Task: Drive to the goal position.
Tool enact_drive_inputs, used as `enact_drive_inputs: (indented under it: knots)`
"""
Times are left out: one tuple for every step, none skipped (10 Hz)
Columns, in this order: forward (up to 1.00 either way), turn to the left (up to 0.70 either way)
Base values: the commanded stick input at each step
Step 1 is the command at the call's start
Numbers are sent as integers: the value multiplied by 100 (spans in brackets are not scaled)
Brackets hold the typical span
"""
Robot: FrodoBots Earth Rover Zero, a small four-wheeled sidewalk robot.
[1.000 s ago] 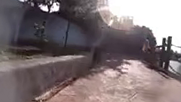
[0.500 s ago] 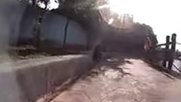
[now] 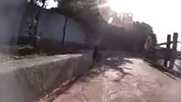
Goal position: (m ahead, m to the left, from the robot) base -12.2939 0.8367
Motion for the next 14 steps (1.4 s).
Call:
enact_drive_inputs:
  knots:
    - [70,-8]
    - [70,-8]
    - [70,-8]
    - [63,-14]
    - [31,-42]
    - [0,-70]
    - [0,-70]
    - [0,-70]
    - [0,-70]
    - [0,-70]
    - [0,-70]
    - [0,-70]
    - [0,-70]
    - [0,-70]
